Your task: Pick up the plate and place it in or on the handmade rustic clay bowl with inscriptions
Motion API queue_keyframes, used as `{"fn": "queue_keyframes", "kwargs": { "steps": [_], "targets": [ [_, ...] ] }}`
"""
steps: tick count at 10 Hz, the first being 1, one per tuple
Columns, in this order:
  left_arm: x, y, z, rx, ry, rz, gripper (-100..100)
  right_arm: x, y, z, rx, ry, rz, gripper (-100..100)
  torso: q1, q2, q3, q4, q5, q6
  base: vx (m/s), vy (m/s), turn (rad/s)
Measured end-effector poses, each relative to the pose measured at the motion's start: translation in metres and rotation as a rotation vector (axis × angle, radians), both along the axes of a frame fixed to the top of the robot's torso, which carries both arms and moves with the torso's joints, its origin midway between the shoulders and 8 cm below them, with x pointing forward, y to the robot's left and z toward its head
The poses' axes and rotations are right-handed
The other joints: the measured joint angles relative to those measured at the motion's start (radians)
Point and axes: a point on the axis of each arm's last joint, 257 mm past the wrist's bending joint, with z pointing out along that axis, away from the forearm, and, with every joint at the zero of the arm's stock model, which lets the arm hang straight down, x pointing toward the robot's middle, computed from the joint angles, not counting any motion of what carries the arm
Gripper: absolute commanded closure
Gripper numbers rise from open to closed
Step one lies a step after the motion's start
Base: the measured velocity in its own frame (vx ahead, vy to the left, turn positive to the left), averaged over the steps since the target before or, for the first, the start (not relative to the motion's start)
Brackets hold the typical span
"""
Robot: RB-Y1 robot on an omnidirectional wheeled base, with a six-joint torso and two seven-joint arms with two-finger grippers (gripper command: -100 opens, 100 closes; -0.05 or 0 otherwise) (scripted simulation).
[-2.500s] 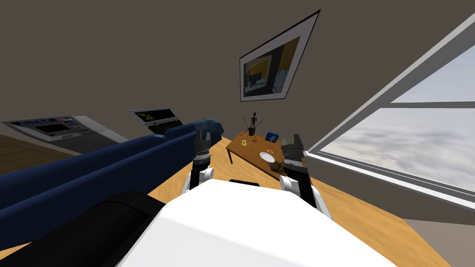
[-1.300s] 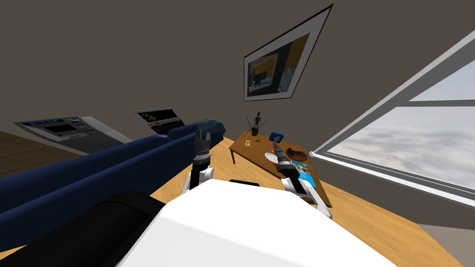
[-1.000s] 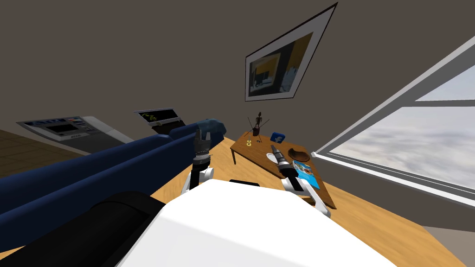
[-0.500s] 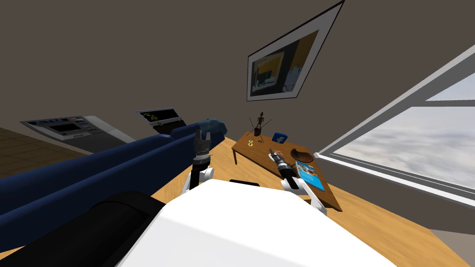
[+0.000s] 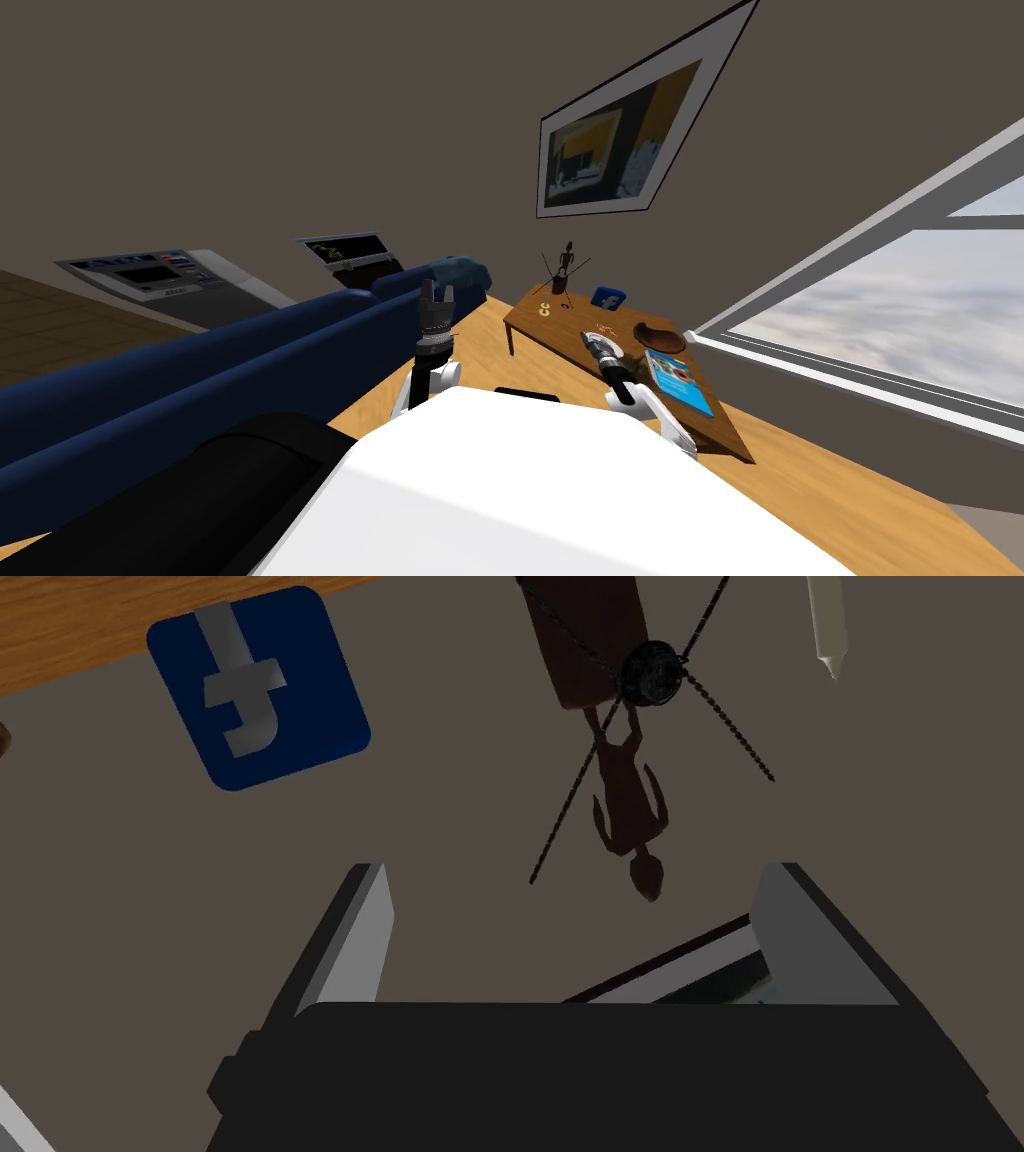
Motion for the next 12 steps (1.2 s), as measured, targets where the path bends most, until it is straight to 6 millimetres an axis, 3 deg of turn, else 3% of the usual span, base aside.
{"fn": "queue_keyframes", "kwargs": {
  "steps": [3,5,12],
  "targets": [
    [0.000,0.000,0.000,0.000,0.000,0.000,0,-0.008,-0.015,-0.045,-0.166,0.123,0.003,-100,0.000,-0.001,0.000,0.000,0.000,0.000,0.013,0.059,0.018],
    [0.000,0.000,0.000,0.000,0.000,0.000,0,-0.021,-0.028,-0.065,-0.275,0.194,0.011,-100,0.000,0.000,0.000,0.000,0.000,0.000,0.004,0.070,0.022],
    [0.000,0.000,0.000,0.000,0.000,0.000,0,-0.048,-0.069,-0.118,-0.615,0.402,0.065,-100,-0.001,-0.001,0.000,0.000,0.000,0.000,0.013,0.033,0.013]
  ]
}}
